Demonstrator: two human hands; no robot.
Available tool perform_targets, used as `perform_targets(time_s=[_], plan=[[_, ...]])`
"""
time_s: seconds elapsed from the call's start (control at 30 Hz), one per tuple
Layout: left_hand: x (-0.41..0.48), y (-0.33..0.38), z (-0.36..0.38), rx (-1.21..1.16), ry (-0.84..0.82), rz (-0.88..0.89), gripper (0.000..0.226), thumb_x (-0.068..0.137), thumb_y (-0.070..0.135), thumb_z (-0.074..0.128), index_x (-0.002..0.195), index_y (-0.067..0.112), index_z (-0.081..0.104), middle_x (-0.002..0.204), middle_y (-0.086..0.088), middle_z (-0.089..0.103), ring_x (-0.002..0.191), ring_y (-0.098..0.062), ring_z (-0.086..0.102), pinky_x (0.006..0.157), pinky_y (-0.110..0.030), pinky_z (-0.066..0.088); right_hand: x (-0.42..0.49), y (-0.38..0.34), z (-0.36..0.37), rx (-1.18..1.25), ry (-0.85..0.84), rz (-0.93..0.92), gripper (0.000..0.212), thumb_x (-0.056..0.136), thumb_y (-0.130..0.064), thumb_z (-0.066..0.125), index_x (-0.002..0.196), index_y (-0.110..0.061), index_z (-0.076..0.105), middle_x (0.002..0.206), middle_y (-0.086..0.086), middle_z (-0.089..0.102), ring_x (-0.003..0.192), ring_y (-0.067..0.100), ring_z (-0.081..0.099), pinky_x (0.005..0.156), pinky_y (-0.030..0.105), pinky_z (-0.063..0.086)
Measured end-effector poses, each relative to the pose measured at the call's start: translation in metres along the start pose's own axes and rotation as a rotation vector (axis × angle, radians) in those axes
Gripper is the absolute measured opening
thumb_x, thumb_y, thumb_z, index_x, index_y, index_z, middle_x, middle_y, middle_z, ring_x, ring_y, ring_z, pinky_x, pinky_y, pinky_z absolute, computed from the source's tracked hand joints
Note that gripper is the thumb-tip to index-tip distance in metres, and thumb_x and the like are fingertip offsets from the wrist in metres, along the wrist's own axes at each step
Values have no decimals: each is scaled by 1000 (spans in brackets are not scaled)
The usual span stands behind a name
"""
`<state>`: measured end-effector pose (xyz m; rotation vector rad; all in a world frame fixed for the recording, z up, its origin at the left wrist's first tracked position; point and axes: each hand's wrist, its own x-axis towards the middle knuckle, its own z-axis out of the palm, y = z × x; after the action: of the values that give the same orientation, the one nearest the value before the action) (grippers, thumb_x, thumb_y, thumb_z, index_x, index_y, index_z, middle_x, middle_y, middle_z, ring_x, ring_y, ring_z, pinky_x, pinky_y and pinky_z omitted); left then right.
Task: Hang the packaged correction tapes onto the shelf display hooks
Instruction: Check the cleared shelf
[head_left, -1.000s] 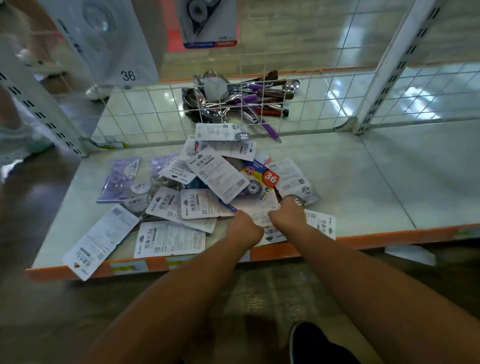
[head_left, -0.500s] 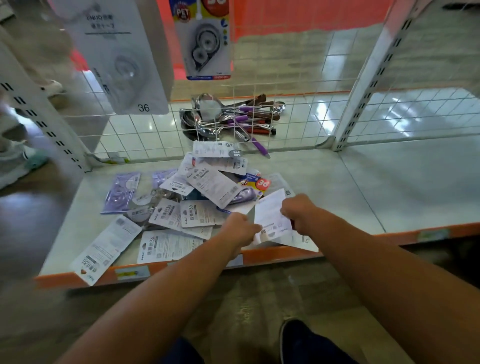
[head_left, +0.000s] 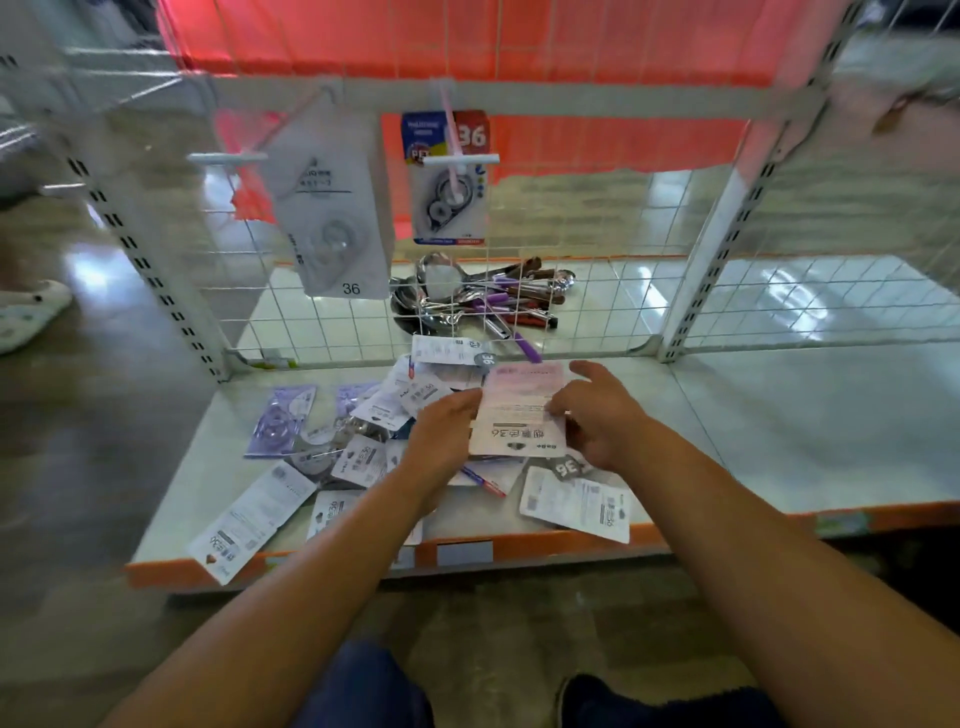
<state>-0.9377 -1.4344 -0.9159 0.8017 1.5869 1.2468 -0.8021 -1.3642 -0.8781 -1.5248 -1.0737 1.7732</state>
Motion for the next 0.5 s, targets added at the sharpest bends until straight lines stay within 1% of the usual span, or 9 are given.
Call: perform_targets(time_s=[0.03,0.1,0.17,0.2,0.27,0.33,0.37,0.43,0.5], plan=[[-1,1,-6,-21,12,10,31,101,6,39,115,24,59,99,8,68,86,-10,65,72,-24,51,-3,-3,-2,-5,-25,5,48,86,16,43,119,-18,49,98,16,58,82,29,64,70,40,56],[1,-3,-19,62,12,60,44,98,0,39,128,28,52,126,5,58,109,-14,58,84,-29,48,-11,-8,-6,-1,-102,48,34,88,10,48,116,-7,60,103,19,61,85,28,64,77,35,56],[2,-9,-28,286,2,150,51,93,1,51,133,32,51,139,8,48,125,-13,47,99,-35,44,-18,-10,-9,105,-178,95,17,89,6,53,104,6,62,102,22,63,79,25,66,67,29,59],[1,-10,-30,354,-9,188,49,92,7,58,133,33,52,141,10,47,127,-12,45,104,-37,42,-22,-11,-9,174,-206,109,11,90,5,53,96,7,61,96,22,64,74,23,67,60,26,59],[-2,-12,-29,363,-46,222,36,91,22,65,125,32,59,134,9,55,119,-13,52,101,-36,44,-26,-12,-8,262,-230,138,12,92,4,48,88,6,60,78,18,66,61,19,68,51,21,57],[-8,-9,-24,258,-103,181,19,92,26,63,109,34,64,117,7,66,108,-13,60,95,-33,48,-28,-14,-7,327,-246,167,18,95,2,43,91,7,60,67,16,66,52,17,67,46,20,55],[-10,-9,-23,199,-124,155,15,93,25,61,104,34,64,112,5,69,106,-15,62,93,-33,50,-28,-15,-7,324,-246,174,19,96,0,42,92,6,60,64,15,66,50,16,66,45,19,54],[-14,-10,-22,109,-156,93,12,94,25,60,105,26,65,109,-2,70,105,-21,65,91,-35,54,-27,-15,-6,204,-215,154,17,95,-3,44,92,4,60,56,10,63,44,12,61,41,18,50],[-16,-10,-22,33,-181,45,19,94,26,59,109,17,65,107,-2,72,103,-21,67,87,-34,56,-25,-13,-8,-36,-165,89,12,92,-5,49,90,1,59,54,5,56,40,10,51,35,17,42]])
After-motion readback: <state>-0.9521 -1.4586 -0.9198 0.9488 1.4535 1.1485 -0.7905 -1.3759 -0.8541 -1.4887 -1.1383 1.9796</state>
